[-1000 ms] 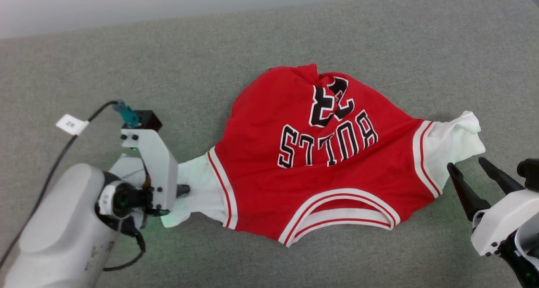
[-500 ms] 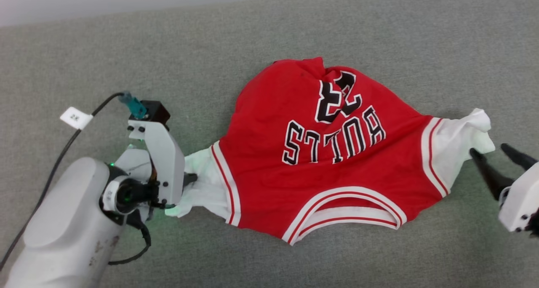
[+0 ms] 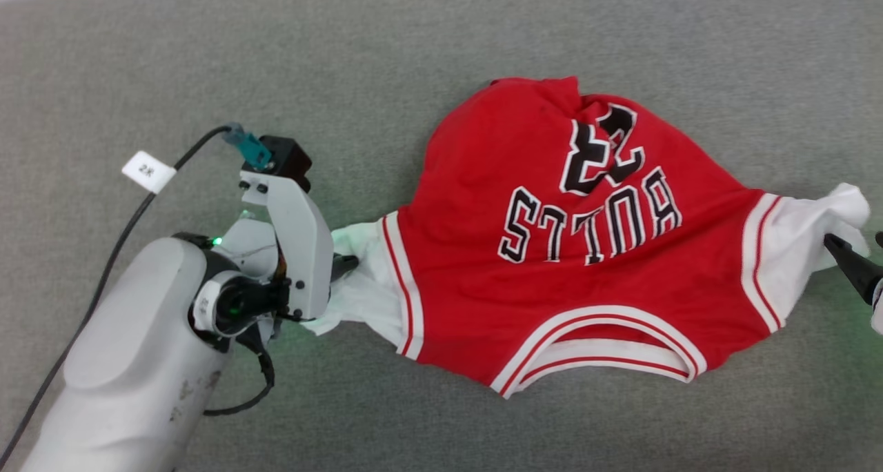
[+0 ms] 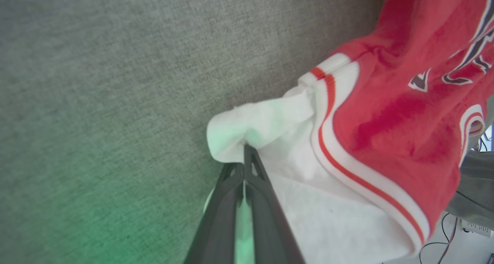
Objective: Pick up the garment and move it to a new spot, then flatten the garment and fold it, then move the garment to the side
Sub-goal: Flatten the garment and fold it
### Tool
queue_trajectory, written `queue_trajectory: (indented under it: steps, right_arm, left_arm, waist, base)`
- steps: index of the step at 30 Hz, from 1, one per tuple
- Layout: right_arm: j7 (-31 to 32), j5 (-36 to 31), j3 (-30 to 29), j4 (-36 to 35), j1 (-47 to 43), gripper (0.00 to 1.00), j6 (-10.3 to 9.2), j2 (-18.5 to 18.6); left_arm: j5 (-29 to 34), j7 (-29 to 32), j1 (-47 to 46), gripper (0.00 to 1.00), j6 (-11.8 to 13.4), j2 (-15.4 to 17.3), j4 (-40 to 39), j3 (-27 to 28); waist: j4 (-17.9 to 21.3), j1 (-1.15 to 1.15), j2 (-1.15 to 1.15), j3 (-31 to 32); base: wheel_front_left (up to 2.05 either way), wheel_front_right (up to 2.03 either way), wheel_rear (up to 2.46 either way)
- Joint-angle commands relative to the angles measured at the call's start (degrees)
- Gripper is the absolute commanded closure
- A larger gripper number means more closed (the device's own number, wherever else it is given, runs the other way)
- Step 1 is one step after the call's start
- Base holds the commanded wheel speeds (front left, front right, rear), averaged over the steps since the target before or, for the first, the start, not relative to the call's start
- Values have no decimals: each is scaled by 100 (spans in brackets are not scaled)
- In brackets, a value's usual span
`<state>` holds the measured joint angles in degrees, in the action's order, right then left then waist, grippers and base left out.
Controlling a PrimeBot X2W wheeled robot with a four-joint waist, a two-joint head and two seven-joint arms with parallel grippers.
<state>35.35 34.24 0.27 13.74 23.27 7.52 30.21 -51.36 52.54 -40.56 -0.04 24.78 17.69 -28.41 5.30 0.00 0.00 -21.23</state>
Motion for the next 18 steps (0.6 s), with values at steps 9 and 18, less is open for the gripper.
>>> queue_trajectory:
  steps: [9,18]
  right_arm:
    - [658,89,87,1235,417,0,-7,-290]
    - [1055,-191,-231,1984,753,100,-9,-460]
  left_arm:
    - [20,-55,-44,100,-53,-71,222,-104]
    - [37,-96,-160,100,-157,-67,426,-119]
  waist:
    - [-236,0,0,-170]
    - [-274,0,0,-45]
  base:
    - [0,0,0]
    - [0,0,0]
